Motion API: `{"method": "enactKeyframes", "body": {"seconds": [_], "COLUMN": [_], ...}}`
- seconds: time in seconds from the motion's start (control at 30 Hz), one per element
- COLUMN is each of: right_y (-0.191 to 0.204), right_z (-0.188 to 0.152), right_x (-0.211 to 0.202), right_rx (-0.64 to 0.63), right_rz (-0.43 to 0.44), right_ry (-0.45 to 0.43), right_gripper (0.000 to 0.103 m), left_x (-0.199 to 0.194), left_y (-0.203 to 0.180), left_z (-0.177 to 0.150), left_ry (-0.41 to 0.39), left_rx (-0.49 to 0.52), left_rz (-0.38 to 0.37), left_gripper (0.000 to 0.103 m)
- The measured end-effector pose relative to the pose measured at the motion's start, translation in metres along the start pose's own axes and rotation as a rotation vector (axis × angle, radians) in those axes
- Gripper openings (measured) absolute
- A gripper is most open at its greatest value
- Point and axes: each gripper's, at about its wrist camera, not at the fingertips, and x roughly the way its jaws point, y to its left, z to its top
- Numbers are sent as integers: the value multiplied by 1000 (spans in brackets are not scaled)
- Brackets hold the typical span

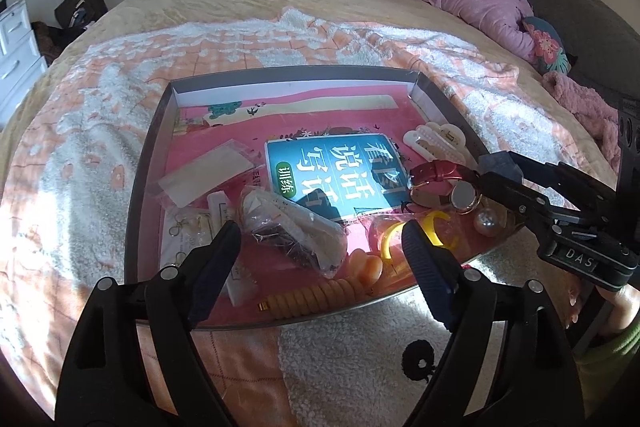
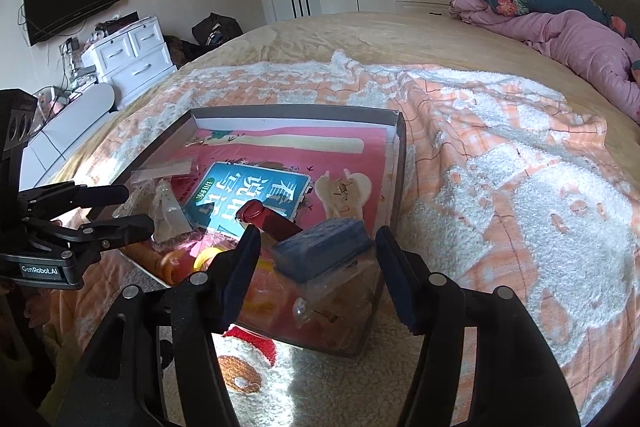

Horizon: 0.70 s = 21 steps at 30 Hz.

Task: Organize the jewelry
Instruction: 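Carry the coil with the left tool while the right carries the blue case into the box, then open both tools to release the coil and case, then withdraw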

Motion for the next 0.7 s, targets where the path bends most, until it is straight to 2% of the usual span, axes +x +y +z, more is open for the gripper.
{"method": "enactKeyframes", "body": {"seconds": [0.17, 0.47, 0.63, 0.7], "right_y": [1, -1, 0, 1], "right_z": [0, -1, -1, 0], "right_x": [-9, -27, -38, -43], "right_rx": [6, 10, 13, 11], "right_rz": [-1, -20, -26, -28], "right_ry": [-15, -37, -55, -61], "right_gripper": [69, 78, 87, 90], "left_x": [-5, -16, -25, -29], "left_y": [2, 2, 1, 2], "left_z": [-1, -1, -3, -3], "left_ry": [-7, -21, -29, -31], "left_rx": [-6, -11, -12, -14], "left_rz": [2, 4, 4, 5], "left_gripper": [76, 77, 83, 90]}}
